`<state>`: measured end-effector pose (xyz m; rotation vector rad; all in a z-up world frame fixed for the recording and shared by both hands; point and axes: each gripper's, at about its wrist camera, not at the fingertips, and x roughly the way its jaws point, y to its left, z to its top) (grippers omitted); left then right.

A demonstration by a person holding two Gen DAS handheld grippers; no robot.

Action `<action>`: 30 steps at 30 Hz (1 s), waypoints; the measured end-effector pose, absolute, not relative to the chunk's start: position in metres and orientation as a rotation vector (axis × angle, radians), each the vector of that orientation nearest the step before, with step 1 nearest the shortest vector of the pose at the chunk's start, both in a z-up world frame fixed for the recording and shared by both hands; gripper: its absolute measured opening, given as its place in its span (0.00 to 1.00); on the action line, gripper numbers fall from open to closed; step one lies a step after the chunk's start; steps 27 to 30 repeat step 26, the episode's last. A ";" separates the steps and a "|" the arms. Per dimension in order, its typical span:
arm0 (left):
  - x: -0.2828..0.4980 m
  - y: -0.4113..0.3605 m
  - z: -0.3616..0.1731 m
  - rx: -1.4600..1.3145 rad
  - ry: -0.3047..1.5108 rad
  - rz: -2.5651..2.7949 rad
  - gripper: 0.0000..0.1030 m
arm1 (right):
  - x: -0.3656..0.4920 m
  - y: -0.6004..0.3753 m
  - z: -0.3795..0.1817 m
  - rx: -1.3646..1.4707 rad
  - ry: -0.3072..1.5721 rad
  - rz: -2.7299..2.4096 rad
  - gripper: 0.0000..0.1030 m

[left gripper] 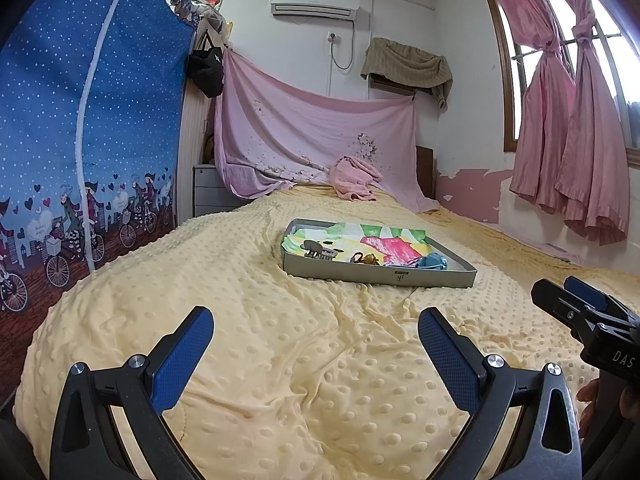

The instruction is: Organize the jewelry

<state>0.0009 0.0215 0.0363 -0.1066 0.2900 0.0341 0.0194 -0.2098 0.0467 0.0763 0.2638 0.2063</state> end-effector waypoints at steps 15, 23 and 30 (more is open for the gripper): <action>0.003 0.020 0.036 -0.076 0.305 0.069 1.00 | 0.020 -0.208 0.043 0.076 0.269 0.208 0.98; 0.002 0.018 0.036 -0.063 0.301 0.065 1.00 | 0.020 -0.208 0.043 0.076 0.269 0.208 0.98; 0.002 0.018 0.036 -0.065 0.302 0.065 1.00 | 0.020 -0.208 0.043 0.076 0.270 0.208 0.98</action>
